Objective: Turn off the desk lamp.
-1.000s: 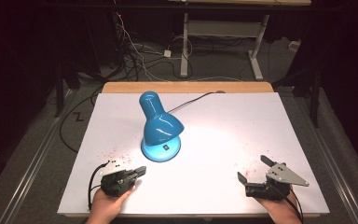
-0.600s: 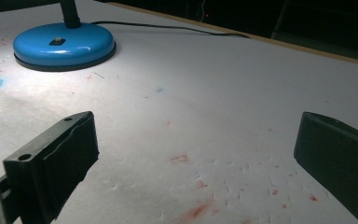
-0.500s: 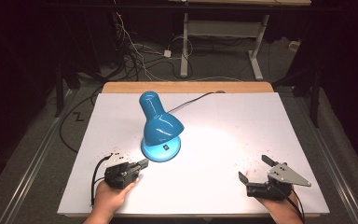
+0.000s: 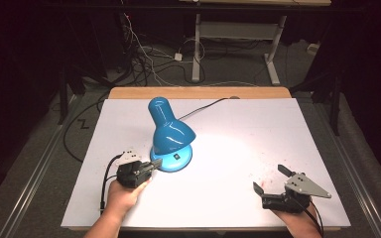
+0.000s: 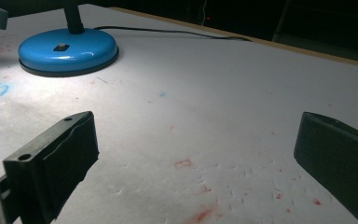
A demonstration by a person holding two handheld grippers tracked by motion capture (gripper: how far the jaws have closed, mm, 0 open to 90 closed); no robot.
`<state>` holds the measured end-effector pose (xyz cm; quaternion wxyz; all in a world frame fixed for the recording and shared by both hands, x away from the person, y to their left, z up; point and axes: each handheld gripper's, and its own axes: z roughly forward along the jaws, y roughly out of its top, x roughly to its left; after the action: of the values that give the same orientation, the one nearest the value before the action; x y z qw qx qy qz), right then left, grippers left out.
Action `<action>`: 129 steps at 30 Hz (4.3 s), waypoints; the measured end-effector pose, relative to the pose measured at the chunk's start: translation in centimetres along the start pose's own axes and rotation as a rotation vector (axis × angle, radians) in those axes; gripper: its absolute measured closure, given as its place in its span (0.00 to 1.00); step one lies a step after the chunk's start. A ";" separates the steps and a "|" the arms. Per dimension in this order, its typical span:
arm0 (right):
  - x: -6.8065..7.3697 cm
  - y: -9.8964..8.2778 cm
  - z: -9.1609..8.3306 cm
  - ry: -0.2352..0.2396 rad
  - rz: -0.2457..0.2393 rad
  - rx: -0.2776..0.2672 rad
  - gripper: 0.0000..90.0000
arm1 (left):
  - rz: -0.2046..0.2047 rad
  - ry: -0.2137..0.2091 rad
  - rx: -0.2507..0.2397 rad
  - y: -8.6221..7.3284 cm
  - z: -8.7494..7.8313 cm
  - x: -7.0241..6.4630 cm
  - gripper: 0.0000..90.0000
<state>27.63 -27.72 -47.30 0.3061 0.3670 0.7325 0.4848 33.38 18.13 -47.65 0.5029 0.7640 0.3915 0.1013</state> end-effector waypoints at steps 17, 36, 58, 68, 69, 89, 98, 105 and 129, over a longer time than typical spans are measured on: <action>0.1 0.3 0.0 0.001 0.003 -0.007 0.00 | -0.070 -0.074 -0.002 0.7 3.5 1.1 0.98; 0.1 0.3 -0.1 -0.004 -0.004 -0.010 0.00 | -0.155 -0.070 -0.015 1.3 5.7 0.8 0.98; 0.4 0.3 0.0 0.000 -0.012 -0.006 0.00 | -0.120 -0.075 0.016 1.3 6.0 1.0 0.98; 0.3 0.4 -0.1 -0.005 -0.010 -0.009 0.00 | -0.131 -0.077 0.009 1.3 6.1 1.0 0.98; 0.3 0.4 -0.1 -0.005 -0.010 -0.009 0.00 | -0.130 -0.076 0.008 1.3 6.1 1.0 0.98; 0.3 0.4 -0.2 -0.006 -0.015 -0.009 0.01 | -0.132 -0.078 0.008 1.2 6.2 1.0 0.98; 0.3 0.3 -0.3 -0.009 -0.018 -0.010 0.01 | -0.189 -0.039 -0.007 1.2 6.2 1.3 0.98; 0.2 0.3 -0.3 -0.010 -0.016 -0.010 0.01 | -0.184 -0.038 -0.006 1.3 6.2 1.3 0.98; -0.1 0.6 -0.6 -0.016 -0.007 -0.026 0.01 | -0.093 0.008 -0.006 1.0 2.9 1.6 0.98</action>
<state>27.36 -27.90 -46.56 0.3184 0.3645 0.7250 0.4900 36.57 17.10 -48.58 0.5079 0.7430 0.4282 0.0820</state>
